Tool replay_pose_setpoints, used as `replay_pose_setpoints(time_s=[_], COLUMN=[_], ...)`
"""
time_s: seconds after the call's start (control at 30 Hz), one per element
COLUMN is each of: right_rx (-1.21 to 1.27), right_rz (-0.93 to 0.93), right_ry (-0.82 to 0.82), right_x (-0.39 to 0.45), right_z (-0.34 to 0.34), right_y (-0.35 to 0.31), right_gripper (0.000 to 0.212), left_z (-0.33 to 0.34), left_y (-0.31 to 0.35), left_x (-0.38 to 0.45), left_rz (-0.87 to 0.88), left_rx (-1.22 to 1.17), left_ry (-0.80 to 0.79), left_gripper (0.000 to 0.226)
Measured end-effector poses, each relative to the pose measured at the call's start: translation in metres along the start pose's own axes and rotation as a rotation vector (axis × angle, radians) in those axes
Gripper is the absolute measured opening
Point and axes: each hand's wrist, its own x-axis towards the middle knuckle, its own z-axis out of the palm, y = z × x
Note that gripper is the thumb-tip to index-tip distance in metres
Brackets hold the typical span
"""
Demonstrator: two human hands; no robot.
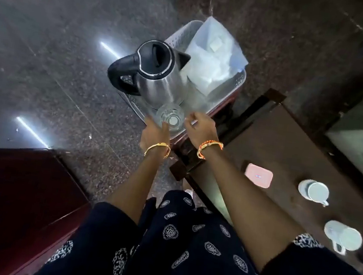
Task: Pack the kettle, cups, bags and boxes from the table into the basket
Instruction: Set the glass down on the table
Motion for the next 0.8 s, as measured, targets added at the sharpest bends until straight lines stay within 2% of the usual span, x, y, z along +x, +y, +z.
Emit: replay_pose_setpoints(time_s=[0.1,0.17,0.23,0.33,0.47,0.6,0.67,0.8], right_rx=[-0.116,-0.170,-0.170,-0.113,0.122,0.226,0.263,0.243], right_rz=[0.067,0.121,0.145,0.140,0.165,0.157,0.202,0.317], right_ry=[-0.155,-0.241,-0.248,-0.186,-0.072,0.058,0.108,0.275], right_x=[0.023,0.030,0.031,0.028,0.009,-0.022,-0.040,-0.083], right_z=[0.015,0.023,0.028,0.025,0.007,-0.022,-0.045,-0.089], right_y=[-0.007,-0.009,-0.006,-0.001,0.006,0.019,0.035,0.082], right_gripper=[0.027,0.038,0.040,0.032,0.032,0.024,0.023,0.024], left_z=[0.001,0.004,0.007,0.008,0.007,0.007,0.014,0.045], left_y=[0.000,-0.001,-0.002,-0.001,-0.005,0.006,0.013,0.028], left_x=[0.016,0.024,0.028,0.020,-0.010,-0.050,-0.074,-0.120], left_rz=[-0.001,0.004,0.019,0.092,0.241,0.469,0.597,0.818], left_rx=[0.172,0.139,0.068,0.007,-0.076,-0.016,0.004,0.036], left_ry=[-0.097,-0.160,-0.155,-0.052,0.036,0.169,0.133,-0.074], left_gripper=[0.044,0.042,0.036,0.032,0.032,0.033,0.033,0.035])
